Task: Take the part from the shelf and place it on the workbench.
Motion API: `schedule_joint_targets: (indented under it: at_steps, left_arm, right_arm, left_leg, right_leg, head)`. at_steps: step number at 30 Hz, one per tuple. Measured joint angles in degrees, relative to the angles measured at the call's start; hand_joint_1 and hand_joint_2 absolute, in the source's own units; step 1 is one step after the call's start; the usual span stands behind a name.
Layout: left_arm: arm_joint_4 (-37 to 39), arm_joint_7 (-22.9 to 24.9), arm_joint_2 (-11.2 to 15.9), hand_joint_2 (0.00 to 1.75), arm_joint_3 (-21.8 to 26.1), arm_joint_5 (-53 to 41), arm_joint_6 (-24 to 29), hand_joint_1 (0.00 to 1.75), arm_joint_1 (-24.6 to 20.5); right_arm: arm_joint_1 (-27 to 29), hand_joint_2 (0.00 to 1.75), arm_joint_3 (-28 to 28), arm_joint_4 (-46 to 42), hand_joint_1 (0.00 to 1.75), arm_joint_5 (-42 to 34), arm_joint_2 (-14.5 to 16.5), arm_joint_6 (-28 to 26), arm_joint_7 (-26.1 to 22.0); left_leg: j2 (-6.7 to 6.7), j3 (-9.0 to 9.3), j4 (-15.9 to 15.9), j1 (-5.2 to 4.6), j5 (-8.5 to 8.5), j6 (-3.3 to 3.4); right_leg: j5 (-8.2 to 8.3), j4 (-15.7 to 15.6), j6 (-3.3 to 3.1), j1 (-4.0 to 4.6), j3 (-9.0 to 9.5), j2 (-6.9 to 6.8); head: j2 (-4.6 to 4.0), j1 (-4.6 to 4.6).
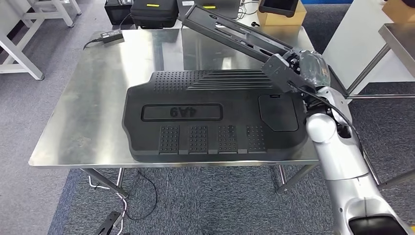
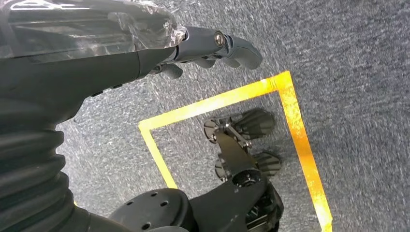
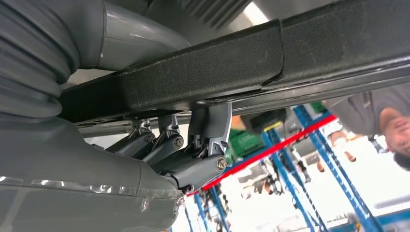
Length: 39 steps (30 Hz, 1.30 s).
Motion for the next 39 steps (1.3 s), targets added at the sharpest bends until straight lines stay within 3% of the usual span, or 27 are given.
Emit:
schedule_joint_targets:
  at_steps: [5,10,17,26,29,34,39]
  left_arm:
    - [0.0,0.03,0.0,1.75,-0.02,-0.03,-0.05,0.0,-0.07]
    - [0.0,0.04,0.0,1.75,-0.02,0.06,-0.05,0.0,-0.07]
    - [0.0,0.04,0.0,1.75,-0.01,0.19,-0.05,0.0,0.03]
    - [0.0,0.06,0.02,1.75,-0.53,0.19,-0.05,0.0,0.26]
    - [0.0,0.93,0.03,1.75,-0.9,-0.14,-0.14,0.0,0.3]
    - [0.0,2.76,0.04,1.75,-1.5,-0.92,-1.83,0.0,0.05]
    - [0.01,1.94,0.02,1.75,-2.35,-1.11,-3.08,0.0,-0.15]
  right_arm:
    - [-0.01,1.75,0.37,0.0,1.75,1.2,0.25,-0.13,-0.01]
    - [-0.04,1.75,0.89,0.0,1.75,3.85,0.51,0.31,-0.36]
    - [1.12,1.75,4.76,-0.66,1.75,13.79,1.69,-2.45,-4.26]
    - [1.72,1.75,8.04,-1.25,1.75,14.66,2.4,-2.67,-4.54]
    - [2.12,1.75,8.92,-1.3,1.75,16.74,2.64,-3.41,-6.97]
    - [2.84,1.75,12.53,-0.64,1.75,24.02,5.23,-4.46,-9.93]
    - [1.8,1.75,15.83,5.26,1.75,25.68,8.04,-6.73,-10.2]
  left_leg:
    - [0.0,0.24,-0.41,0.06,-0.01,-0.04]
    - [0.01,0.4,-0.64,0.12,-0.07,-0.46]
    - [0.02,0.45,-0.74,0.23,-0.12,-0.64]
    - [0.02,0.43,-1.21,0.28,-0.04,-0.75]
    - [0.01,0.43,-1.36,0.28,-0.02,-0.78]
    - [0.0,0.43,-1.88,0.29,0.11,-0.82]
    - [0.0,0.42,-2.1,0.3,0.24,-0.85]
  right_leg:
    - [-0.27,0.0,-0.41,0.09,0.06,-0.02]
    - [-0.43,0.01,-0.67,0.16,0.17,-0.04]
    - [-0.48,-0.07,-0.75,0.16,0.21,-0.05]
    - [-0.38,-0.75,-0.74,0.14,0.34,-0.06]
    - [-0.31,-0.97,-0.68,0.14,0.41,-0.07]
    - [-0.14,-1.52,-0.57,0.14,0.43,-0.05]
    - [-0.03,-1.79,-0.47,0.14,0.44,-0.15]
  head:
    - [0.0,-1.06]
    - [0.0,-1.54]
    - [0.0,-1.51]
    - [0.0,-1.62]
    - [0.0,-1.59]
    - [0.0,-1.63]
    - [0.0,-1.66]
